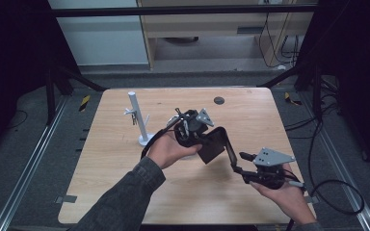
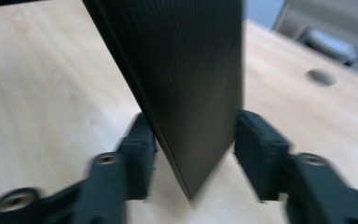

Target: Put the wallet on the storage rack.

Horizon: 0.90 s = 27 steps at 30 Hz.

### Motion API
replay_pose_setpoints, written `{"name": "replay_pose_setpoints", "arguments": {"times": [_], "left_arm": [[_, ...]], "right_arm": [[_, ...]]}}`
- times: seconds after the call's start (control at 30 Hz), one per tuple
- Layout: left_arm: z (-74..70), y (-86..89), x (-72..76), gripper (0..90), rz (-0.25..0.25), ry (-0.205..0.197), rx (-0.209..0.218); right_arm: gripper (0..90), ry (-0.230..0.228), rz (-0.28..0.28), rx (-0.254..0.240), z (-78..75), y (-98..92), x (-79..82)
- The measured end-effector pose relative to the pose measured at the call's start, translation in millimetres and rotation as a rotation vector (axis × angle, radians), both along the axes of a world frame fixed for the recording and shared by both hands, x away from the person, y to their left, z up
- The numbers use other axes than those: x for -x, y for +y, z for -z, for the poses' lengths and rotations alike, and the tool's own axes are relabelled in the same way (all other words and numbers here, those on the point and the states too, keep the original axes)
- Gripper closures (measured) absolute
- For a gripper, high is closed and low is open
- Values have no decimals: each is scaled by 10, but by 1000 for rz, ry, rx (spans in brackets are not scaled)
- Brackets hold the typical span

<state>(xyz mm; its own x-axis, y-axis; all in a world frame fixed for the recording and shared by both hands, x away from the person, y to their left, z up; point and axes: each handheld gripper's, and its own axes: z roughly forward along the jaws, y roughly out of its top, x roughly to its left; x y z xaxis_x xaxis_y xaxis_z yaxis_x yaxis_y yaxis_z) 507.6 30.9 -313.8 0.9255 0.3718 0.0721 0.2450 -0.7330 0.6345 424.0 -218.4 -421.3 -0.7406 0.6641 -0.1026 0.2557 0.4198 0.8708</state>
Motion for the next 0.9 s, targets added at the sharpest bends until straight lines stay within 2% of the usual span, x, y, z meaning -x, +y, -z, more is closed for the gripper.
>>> {"name": "replay_pose_setpoints", "arguments": {"times": [0.17, 0.27, 0.37, 0.5, 0.57, 0.7, 0.9], "left_arm": [[-146, 74, -57, 809, -35, -4, 9], [-204, 127, -70, 809, -51, -11, 1], [-258, 186, -69, 809, -65, -16, 2], [-350, 275, -73, 809, -85, -26, 16], [-389, 309, -81, 809, -95, -22, 21], [-453, 332, -94, 809, -106, -32, 25], [-562, 338, -123, 809, -121, -47, 39]], "right_arm": [[267, 35, 39, -33, 261, 4, -84], [197, 48, 118, -73, 375, -14, -144], [152, 57, 222, -32, 461, -58, -226], [108, 102, 307, -71, 531, -141, -282], [88, 131, 358, -47, 617, -156, -313], [74, 180, 394, 3, 737, -148, -346], [67, 228, 426, 0, 806, -169, -378]]}}
